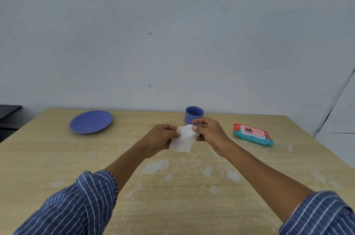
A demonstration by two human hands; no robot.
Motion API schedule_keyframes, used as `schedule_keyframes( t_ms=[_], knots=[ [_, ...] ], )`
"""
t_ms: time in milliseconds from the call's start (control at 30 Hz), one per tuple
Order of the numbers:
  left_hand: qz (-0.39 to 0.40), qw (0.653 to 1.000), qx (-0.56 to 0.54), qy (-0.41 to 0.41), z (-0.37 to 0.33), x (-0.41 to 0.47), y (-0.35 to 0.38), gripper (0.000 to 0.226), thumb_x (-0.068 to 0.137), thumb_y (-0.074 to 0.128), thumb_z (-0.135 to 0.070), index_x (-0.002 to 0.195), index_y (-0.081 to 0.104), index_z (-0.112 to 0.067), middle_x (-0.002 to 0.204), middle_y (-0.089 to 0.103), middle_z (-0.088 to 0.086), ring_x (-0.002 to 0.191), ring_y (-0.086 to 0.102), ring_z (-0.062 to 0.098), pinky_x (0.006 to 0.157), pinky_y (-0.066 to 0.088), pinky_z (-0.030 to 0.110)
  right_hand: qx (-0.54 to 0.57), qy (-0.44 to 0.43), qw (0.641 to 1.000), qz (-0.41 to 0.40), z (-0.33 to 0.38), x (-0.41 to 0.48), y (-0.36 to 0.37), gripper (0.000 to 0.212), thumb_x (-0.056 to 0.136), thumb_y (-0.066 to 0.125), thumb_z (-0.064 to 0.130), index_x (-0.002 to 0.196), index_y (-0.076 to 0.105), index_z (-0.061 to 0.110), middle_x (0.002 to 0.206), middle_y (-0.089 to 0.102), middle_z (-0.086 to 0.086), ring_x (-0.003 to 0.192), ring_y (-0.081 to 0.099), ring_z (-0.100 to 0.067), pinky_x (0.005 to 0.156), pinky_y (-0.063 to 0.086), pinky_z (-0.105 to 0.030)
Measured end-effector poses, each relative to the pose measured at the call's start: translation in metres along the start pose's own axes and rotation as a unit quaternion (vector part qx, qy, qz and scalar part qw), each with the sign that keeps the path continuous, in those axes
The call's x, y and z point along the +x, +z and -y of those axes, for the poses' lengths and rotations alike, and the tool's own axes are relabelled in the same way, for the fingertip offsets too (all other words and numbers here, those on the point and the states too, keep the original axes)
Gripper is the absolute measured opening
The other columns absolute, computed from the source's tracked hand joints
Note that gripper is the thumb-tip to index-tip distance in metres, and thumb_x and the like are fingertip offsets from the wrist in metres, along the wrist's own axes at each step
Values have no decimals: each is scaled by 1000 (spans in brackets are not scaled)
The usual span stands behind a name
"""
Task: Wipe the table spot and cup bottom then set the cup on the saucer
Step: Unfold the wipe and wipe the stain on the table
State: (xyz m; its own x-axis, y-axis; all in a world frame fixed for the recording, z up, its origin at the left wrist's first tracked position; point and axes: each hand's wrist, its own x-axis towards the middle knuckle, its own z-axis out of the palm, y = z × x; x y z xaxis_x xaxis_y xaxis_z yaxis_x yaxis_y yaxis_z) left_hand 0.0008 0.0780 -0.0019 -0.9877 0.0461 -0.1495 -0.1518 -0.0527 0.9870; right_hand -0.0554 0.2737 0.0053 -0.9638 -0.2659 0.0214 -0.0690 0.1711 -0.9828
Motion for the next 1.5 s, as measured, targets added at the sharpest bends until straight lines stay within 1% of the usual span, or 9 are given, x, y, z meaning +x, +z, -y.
schedule_keyframes(
  t_ms=[267,467,633,800,967,1133,1267,1367,1500],
  knots=[
    [31,999,3,10,-1,0,-5,24,91,55,-7,112,66,-13,103,66,12,84,63,23,75,57,34,-29,-14,999,13,2,4,-7,22,88,68,12,109,69,17,104,71,-11,82,65,-13,59,53,-22],
    [82,996,43,13,-3,1,-5,49,82,76,-27,126,59,-43,112,73,5,101,71,20,80,59,34,-20,-3,995,95,8,3,-5,24,87,63,10,100,77,25,106,72,1,83,63,-10,62,49,-25],
    [53,985,155,58,-5,2,-4,27,86,71,-39,106,71,-22,105,74,-1,102,69,15,92,56,40,-67,-18,994,88,15,6,-6,21,88,63,13,104,73,20,106,69,3,83,61,-11,62,48,-25],
    [39,996,21,74,-3,1,-7,29,94,62,-33,120,69,-20,116,74,3,108,70,23,88,58,37,-44,36,993,105,13,3,-3,28,86,71,34,108,70,18,102,74,-2,86,70,-14,71,54,-29],
    [8,999,4,48,2,2,-10,30,94,63,-27,121,64,-14,117,71,10,104,71,26,79,59,34,-37,42,995,81,4,4,7,19,91,66,20,107,69,10,101,72,-7,87,69,-20,79,59,-37],
    [-24,999,8,47,7,4,-18,44,94,62,-21,134,46,-31,110,69,14,95,71,27,77,60,36,-60,25,995,79,8,4,12,22,92,64,17,112,66,11,98,69,-6,82,66,-17,65,57,-28],
    [27,992,77,101,9,5,-24,50,83,76,-16,128,59,-30,106,71,10,101,70,26,84,60,37,-24,37,996,81,10,5,14,15,92,63,18,104,69,13,88,68,-2,72,65,-13,61,55,-27],
    [-36,976,169,132,12,10,-24,37,79,79,-14,114,69,-15,102,74,5,92,70,21,80,57,27,-22,48,995,85,10,6,15,16,93,62,20,105,70,12,89,71,-3,71,68,-12,61,55,-26],
    [-120,919,309,212,12,8,-24,11,87,69,-30,95,75,-26,91,68,-6,79,62,4,71,47,17,-41,63,994,74,9,8,16,15,94,60,18,106,68,14,99,71,-9,74,69,-15,62,56,-29]
  ],
)
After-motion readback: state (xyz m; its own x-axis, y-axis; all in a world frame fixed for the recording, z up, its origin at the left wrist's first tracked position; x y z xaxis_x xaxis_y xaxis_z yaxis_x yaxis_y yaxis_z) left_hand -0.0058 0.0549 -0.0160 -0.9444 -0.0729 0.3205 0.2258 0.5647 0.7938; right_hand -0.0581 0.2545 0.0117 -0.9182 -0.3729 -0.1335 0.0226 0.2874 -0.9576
